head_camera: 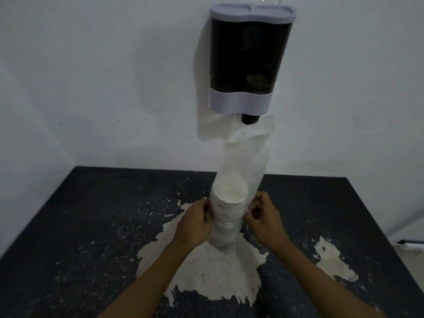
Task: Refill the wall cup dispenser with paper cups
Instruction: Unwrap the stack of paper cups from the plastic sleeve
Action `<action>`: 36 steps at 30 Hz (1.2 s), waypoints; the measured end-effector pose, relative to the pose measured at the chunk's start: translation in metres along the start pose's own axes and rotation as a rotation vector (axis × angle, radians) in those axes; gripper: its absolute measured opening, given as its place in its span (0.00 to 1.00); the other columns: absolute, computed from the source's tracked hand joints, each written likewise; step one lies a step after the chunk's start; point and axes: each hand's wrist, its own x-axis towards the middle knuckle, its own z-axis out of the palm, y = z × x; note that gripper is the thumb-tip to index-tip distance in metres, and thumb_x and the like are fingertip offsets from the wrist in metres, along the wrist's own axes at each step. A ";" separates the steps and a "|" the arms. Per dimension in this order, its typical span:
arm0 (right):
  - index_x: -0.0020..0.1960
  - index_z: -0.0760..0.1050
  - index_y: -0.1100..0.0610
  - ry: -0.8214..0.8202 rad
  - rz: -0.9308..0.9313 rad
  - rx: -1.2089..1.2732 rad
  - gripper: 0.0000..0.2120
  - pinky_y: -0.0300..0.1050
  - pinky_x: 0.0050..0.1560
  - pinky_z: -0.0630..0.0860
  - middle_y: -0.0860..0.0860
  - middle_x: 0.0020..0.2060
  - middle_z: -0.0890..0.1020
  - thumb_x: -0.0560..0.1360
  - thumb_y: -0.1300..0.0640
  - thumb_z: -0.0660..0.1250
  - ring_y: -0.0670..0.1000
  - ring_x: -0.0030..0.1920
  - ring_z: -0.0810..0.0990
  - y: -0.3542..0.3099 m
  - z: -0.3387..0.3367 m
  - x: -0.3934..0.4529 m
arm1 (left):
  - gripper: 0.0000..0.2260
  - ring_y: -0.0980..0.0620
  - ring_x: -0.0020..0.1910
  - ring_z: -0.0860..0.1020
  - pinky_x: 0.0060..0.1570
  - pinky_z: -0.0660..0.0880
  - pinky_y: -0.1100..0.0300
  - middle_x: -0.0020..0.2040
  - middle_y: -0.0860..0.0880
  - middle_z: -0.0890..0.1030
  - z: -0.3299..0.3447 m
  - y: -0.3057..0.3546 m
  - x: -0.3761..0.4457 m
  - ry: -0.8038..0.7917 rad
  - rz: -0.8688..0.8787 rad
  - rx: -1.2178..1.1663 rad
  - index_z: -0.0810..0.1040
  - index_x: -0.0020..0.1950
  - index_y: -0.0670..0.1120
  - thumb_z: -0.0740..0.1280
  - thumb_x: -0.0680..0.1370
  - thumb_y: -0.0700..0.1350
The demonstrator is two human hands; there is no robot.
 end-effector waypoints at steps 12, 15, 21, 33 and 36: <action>0.52 0.71 0.60 -0.014 0.003 0.023 0.11 0.35 0.34 0.77 0.53 0.35 0.78 0.74 0.68 0.68 0.41 0.32 0.76 0.009 0.007 0.000 | 0.05 0.49 0.43 0.79 0.47 0.78 0.53 0.45 0.46 0.80 0.009 -0.011 0.000 0.017 -0.012 -0.076 0.76 0.49 0.44 0.61 0.79 0.39; 0.53 0.71 0.60 -0.013 -0.022 0.026 0.10 0.34 0.33 0.76 0.52 0.36 0.78 0.74 0.67 0.68 0.41 0.32 0.76 0.005 0.007 0.004 | 0.06 0.47 0.40 0.79 0.45 0.79 0.49 0.41 0.44 0.79 0.014 -0.010 -0.002 0.056 -0.028 -0.141 0.75 0.46 0.42 0.60 0.79 0.37; 0.51 0.73 0.55 -0.022 0.019 0.000 0.08 0.37 0.39 0.78 0.50 0.42 0.82 0.75 0.64 0.67 0.46 0.40 0.81 0.006 0.004 0.022 | 0.08 0.55 0.41 0.78 0.40 0.73 0.68 0.42 0.49 0.79 0.023 -0.003 -0.028 0.071 -0.058 -0.240 0.72 0.45 0.51 0.59 0.80 0.39; 0.61 0.71 0.54 0.222 0.422 0.347 0.10 0.45 0.41 0.79 0.53 0.45 0.82 0.79 0.58 0.62 0.49 0.39 0.80 -0.005 0.006 0.001 | 0.08 0.49 0.42 0.81 0.46 0.79 0.52 0.51 0.45 0.80 0.002 -0.004 -0.012 0.176 -0.293 -0.518 0.76 0.56 0.46 0.60 0.81 0.45; 0.64 0.69 0.53 0.177 0.545 0.406 0.13 0.45 0.40 0.79 0.54 0.44 0.81 0.79 0.59 0.61 0.48 0.38 0.78 -0.008 0.013 -0.004 | 0.12 0.50 0.47 0.81 0.50 0.78 0.53 0.53 0.48 0.80 0.000 0.010 -0.003 0.077 -0.342 -0.551 0.77 0.58 0.48 0.56 0.82 0.47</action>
